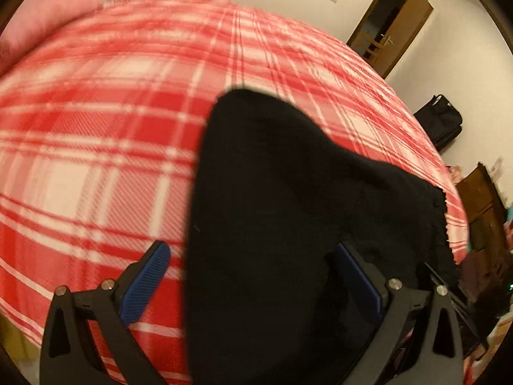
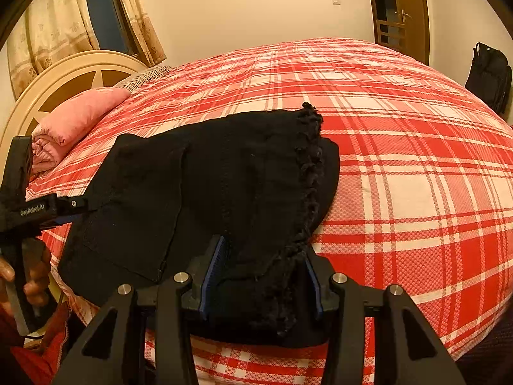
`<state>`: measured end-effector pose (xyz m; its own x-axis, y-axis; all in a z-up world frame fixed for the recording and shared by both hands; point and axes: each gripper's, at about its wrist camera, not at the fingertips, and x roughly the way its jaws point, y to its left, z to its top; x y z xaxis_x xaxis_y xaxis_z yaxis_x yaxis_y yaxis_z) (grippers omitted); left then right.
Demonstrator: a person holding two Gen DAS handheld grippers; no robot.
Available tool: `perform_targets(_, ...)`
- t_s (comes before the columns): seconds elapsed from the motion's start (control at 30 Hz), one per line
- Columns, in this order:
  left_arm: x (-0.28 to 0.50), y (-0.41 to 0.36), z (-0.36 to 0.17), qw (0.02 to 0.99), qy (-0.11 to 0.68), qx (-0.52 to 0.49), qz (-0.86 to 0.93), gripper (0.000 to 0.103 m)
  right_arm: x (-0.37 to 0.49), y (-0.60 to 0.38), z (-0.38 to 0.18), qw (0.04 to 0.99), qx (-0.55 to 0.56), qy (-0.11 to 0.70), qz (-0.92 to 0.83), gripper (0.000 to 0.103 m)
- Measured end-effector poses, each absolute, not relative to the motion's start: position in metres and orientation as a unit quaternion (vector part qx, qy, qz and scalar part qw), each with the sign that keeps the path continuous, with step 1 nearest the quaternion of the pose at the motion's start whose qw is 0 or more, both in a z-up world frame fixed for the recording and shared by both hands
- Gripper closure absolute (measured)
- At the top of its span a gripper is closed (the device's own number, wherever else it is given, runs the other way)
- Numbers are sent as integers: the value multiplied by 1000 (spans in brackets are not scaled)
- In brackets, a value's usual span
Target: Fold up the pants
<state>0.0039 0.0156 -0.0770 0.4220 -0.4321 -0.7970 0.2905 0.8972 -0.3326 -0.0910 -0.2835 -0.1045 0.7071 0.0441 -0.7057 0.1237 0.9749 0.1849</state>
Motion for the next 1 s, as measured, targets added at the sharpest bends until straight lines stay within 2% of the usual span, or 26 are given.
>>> perform_targets(0.27,-8,-1,-76,853,484,-27,-192,1,-90,-284,-106,917,115,382,-21,56)
perform_targets(0.33,-9,-4,-74,853,482,-20,-197,11,-90,-284,-106,917,116,382,-22,56)
perform_targets(0.4,-10,-5,-70,856,478,-5,-195,34,-90,-284,-105,917,114,382,-23,56)
perform_targets(0.43,-10,-8,-70,858,478,8,-189,38,-90,-283,-105,917,112,382,-24,56)
perform_targets(0.47,-11,-9,-69,858,477,13,-189,47,-90,-282,-105,917,109,383,-26,56)
perform_targets(0.5,-11,-9,-68,859,475,14,-192,62,-90,-281,-104,917,107,383,-28,56)
perform_targets(0.57,-12,-10,-64,860,471,20,-196,79,-90,-281,-103,917,106,384,-30,56)
perform_targets(0.6,-13,-11,-62,862,468,28,-194,84,-90,-280,-103,917,103,385,-31,56)
perform_targets(0.77,-17,-19,-57,875,442,70,-183,90,-90,-270,-93,921,77,379,-40,60)
perform_targets(1.0,-18,-18,-39,889,414,76,-183,91,-91,-268,-80,926,73,368,-45,64)
